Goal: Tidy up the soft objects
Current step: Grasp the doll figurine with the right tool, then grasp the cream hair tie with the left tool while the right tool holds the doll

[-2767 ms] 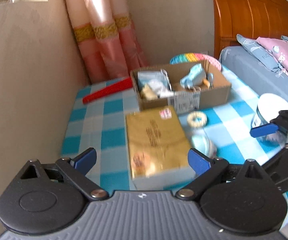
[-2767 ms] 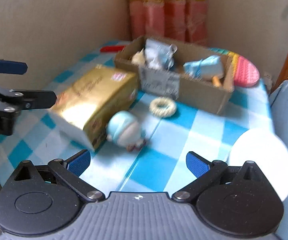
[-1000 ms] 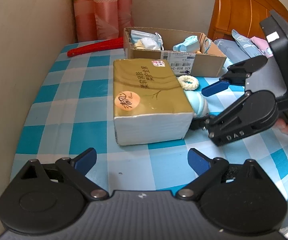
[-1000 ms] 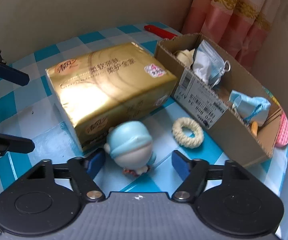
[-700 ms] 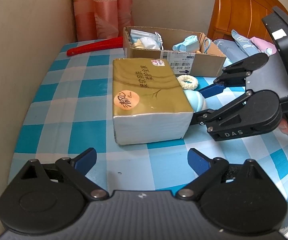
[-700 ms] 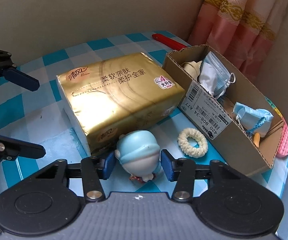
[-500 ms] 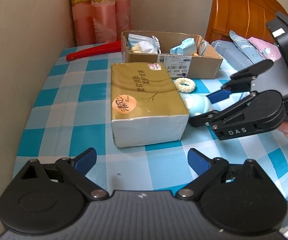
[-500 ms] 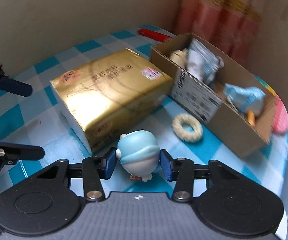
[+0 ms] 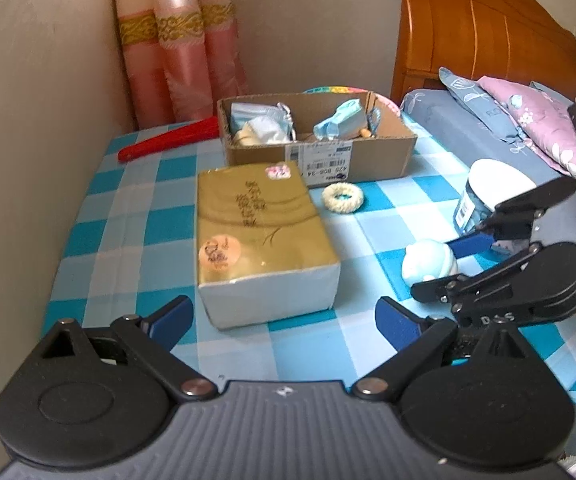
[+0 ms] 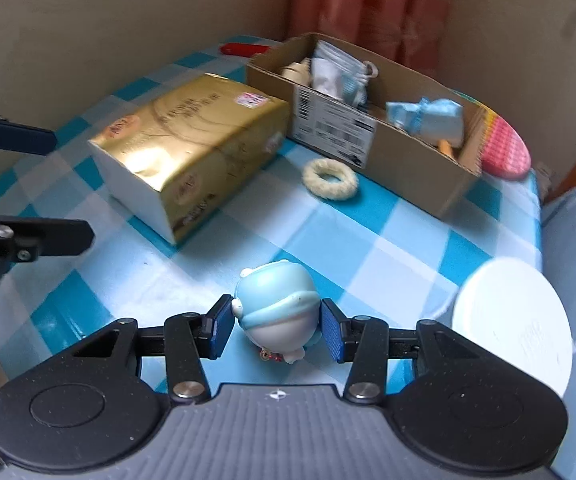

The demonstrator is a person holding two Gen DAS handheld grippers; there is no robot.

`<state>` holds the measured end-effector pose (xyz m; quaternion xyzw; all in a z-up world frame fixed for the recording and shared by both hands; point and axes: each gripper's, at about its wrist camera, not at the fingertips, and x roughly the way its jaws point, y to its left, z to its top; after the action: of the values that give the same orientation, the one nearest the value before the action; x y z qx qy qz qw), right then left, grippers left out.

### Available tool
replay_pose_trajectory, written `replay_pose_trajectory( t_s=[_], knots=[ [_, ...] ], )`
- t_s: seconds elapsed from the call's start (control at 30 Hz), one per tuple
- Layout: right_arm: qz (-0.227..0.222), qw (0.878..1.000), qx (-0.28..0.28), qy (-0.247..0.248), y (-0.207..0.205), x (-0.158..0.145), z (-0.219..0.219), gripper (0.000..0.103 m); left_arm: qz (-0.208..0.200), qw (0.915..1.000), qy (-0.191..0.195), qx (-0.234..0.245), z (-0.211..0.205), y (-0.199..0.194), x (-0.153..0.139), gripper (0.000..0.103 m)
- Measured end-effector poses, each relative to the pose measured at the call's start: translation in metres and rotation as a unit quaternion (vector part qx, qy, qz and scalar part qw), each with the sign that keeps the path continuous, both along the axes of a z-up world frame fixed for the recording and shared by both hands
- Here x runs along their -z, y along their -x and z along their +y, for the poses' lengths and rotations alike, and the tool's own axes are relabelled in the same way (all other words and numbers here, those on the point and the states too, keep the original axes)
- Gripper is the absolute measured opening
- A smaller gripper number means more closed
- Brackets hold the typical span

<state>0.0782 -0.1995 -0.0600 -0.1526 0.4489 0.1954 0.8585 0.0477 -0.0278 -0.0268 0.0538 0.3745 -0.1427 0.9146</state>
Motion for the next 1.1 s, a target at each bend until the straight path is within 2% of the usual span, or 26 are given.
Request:
replay_pose_trajectory(
  t_s=[0.3,0.47,0.53,0.6,0.63,0.83,0.93,1.0,1.1],
  knots=[
    [-0.039,0.998,0.045,-0.013,0.004,0.009,-0.006,0.052,-0.043,0.9987,-0.005,0.026,-0.026,-0.028,-0.025,0.097],
    [-0.06,0.997,0.052,-0.01,0.009,0.017,-0.006,0.053,-0.044,0.9979,-0.002,0.047,-0.053,-0.057,-0.031,0.094],
    [-0.055,0.997,0.058,-0.016,0.008,0.021,-0.008,0.053,-0.034,0.998,-0.007,0.054,-0.064,-0.068,-0.029,0.077],
    [-0.054,0.996,0.064,-0.028,0.008,0.024,-0.011,0.053,-0.023,0.9975,-0.015,0.065,-0.077,-0.08,-0.026,0.07],
    [-0.055,0.996,0.063,-0.032,0.009,0.024,-0.012,0.054,-0.02,0.9974,-0.014,0.068,-0.082,-0.084,-0.025,0.069],
    [-0.055,0.995,0.066,-0.048,0.011,0.028,-0.012,0.071,0.025,0.9961,-0.007,0.084,-0.107,-0.113,-0.017,0.065],
    [-0.055,0.995,0.073,-0.049,0.01,0.03,-0.013,0.085,0.041,0.9962,-0.016,0.075,-0.117,-0.128,-0.005,0.065],
    [-0.057,0.994,0.069,-0.055,0.012,0.032,-0.012,0.085,0.052,0.9964,-0.024,0.063,-0.12,-0.138,0.005,0.062],
    [-0.063,0.995,0.058,-0.048,0.017,0.034,-0.008,0.091,0.073,0.9962,-0.027,0.041,-0.121,-0.15,0.02,0.056]
  ],
)
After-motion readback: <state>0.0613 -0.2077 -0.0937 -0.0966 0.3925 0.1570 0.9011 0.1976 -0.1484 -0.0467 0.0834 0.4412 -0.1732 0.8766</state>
